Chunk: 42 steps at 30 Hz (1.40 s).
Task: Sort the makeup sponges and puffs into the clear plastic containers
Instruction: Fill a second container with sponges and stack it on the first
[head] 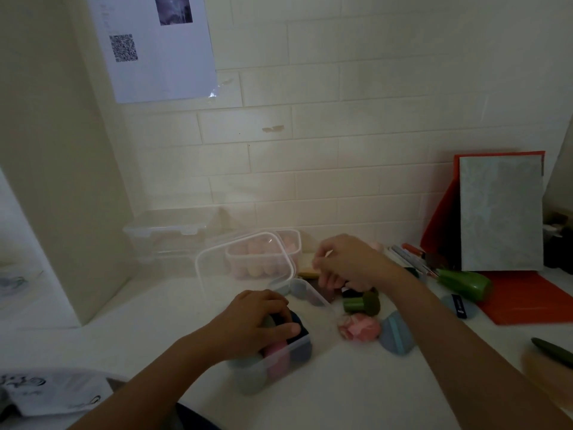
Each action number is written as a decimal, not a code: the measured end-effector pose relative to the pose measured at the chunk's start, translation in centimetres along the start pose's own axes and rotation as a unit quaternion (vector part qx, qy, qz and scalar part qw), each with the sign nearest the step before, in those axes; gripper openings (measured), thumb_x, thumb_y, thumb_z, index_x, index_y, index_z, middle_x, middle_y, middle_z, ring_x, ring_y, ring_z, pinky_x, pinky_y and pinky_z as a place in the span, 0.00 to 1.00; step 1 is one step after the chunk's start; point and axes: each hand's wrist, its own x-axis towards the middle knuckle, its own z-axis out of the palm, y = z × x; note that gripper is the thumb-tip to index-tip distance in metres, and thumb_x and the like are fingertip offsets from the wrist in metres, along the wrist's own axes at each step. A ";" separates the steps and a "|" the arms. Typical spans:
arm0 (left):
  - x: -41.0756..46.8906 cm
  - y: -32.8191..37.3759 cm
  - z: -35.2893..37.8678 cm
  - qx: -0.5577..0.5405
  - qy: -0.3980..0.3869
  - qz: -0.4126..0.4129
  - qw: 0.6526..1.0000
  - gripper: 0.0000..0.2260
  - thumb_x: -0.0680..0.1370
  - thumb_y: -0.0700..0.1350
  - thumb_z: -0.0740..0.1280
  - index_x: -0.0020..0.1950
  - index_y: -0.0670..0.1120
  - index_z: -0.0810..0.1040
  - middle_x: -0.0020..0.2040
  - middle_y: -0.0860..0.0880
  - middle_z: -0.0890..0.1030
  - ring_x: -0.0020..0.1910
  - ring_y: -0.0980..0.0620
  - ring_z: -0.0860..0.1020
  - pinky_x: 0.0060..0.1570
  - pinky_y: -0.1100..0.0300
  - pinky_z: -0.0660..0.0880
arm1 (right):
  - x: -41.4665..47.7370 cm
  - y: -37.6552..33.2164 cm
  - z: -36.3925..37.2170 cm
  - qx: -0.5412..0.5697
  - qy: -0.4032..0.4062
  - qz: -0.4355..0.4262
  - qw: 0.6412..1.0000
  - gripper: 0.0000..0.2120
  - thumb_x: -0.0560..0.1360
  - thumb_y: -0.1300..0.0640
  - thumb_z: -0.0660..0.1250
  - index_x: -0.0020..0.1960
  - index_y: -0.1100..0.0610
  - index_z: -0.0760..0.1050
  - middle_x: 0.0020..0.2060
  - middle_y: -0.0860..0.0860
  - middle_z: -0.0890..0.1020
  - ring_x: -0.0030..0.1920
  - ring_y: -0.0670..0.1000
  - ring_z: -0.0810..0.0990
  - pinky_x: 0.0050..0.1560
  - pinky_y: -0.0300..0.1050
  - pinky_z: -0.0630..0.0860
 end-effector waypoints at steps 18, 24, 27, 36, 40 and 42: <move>0.5 0.6 0.6 0.053 -0.003 0.082 0.995 0.15 0.79 0.51 0.56 0.64 0.58 0.73 0.67 0.57 0.70 0.60 0.61 0.64 0.60 0.72 0.48 | 4.8 4.6 0.6 -0.258 0.091 -0.028 0.961 0.15 0.74 0.58 0.64 0.60 0.54 0.76 0.54 0.52 0.79 0.51 0.51 0.77 0.47 0.41 0.70; 0.8 -0.4 1.4 0.052 0.010 0.063 0.997 0.16 0.76 0.55 0.55 0.58 0.56 0.77 0.56 0.58 0.78 0.58 0.60 0.68 0.70 0.61 0.51 | 1.6 -0.5 -1.1 -0.188 0.053 -0.123 0.973 0.13 0.73 0.51 0.69 0.57 0.51 0.76 0.49 0.47 0.80 0.48 0.47 0.77 0.50 0.42 0.74; 0.8 -0.6 1.6 0.054 0.017 0.069 0.996 0.18 0.74 0.58 0.53 0.56 0.56 0.77 0.52 0.58 0.79 0.54 0.61 0.69 0.67 0.63 0.52 | 0.4 -1.9 -0.1 -0.218 -0.016 -0.147 0.965 0.15 0.72 0.51 0.69 0.59 0.50 0.76 0.50 0.46 0.79 0.46 0.44 0.76 0.48 0.39 0.74; 0.6 0.2 1.0 0.041 0.027 0.079 0.996 0.17 0.74 0.55 0.54 0.53 0.53 0.79 0.46 0.54 0.80 0.46 0.58 0.69 0.52 0.72 0.58 | 0.7 -1.4 3.8 -0.345 -0.074 -0.129 0.927 0.10 0.67 0.62 0.68 0.47 0.57 0.81 0.43 0.52 0.82 0.43 0.51 0.80 0.44 0.44 0.79; 0.3 0.5 0.8 0.037 0.020 0.083 0.996 0.18 0.74 0.55 0.54 0.49 0.49 0.80 0.43 0.52 0.80 0.44 0.57 0.70 0.51 0.75 0.54 | 0.8 -1.1 5.2 -0.374 -0.049 -0.123 0.918 0.06 0.67 0.62 0.65 0.31 0.59 0.74 0.34 0.53 0.76 0.33 0.52 0.76 0.31 0.40 0.69; 0.3 0.4 1.1 0.045 0.011 0.079 0.996 0.23 0.72 0.59 0.50 0.47 0.48 0.79 0.42 0.51 0.80 0.45 0.57 0.71 0.55 0.74 0.53 | 0.8 -0.9 5.8 -0.413 -0.058 -0.147 0.897 0.07 0.73 0.61 0.62 0.39 0.58 0.77 0.39 0.53 0.76 0.40 0.53 0.77 0.38 0.42 0.71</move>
